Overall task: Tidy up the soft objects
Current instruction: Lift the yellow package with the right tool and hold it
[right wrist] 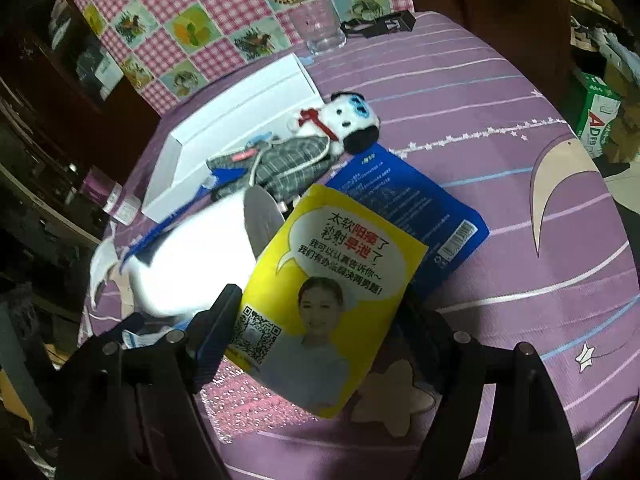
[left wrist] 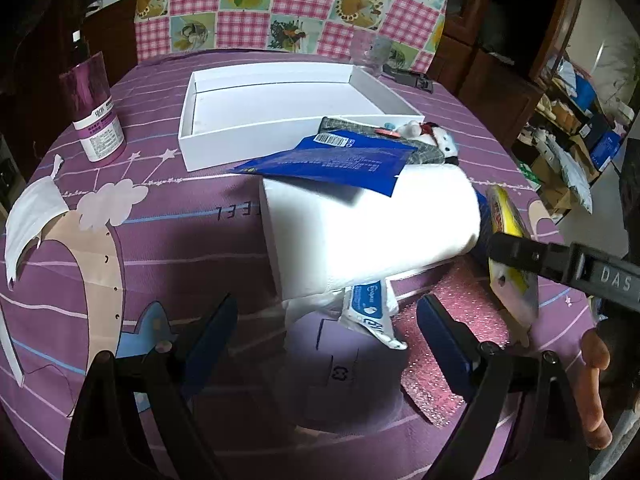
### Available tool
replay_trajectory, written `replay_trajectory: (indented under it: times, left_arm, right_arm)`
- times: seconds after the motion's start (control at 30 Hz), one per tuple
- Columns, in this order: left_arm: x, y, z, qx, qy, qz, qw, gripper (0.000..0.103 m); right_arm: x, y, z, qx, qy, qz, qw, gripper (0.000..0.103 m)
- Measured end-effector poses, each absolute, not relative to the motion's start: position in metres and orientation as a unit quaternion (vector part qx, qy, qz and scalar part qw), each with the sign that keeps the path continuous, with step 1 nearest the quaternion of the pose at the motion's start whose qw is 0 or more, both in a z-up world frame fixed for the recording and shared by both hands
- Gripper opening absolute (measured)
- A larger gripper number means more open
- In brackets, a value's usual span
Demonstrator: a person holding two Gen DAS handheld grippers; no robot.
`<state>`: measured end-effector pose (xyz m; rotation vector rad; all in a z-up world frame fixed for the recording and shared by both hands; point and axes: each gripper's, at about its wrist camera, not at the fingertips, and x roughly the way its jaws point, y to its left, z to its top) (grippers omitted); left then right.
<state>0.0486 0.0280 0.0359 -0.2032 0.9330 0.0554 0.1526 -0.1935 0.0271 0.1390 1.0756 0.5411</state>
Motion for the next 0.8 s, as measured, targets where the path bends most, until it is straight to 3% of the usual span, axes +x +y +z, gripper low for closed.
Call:
replay_trajectory:
  times: [0.27,0.37,0.8]
  left_arm:
    - [0.045,0.033,0.027,-0.098,0.456,0.025,0.884,0.094]
    - [0.04,0.031,0.013,-0.083,0.471,0.026,0.878,0.103]
    - [0.033,0.031,0.009,-0.072,0.436,0.034,0.897,0.103]
  right_arm:
    - [0.146,-0.183,0.024,0.006,0.496,0.233,0.836,0.079]
    - [0.147,-0.185,0.024,0.008,0.498,0.232,0.836,0.079]
    - [0.15,-0.192,0.023,0.028,0.516,0.233,0.824,0.079]
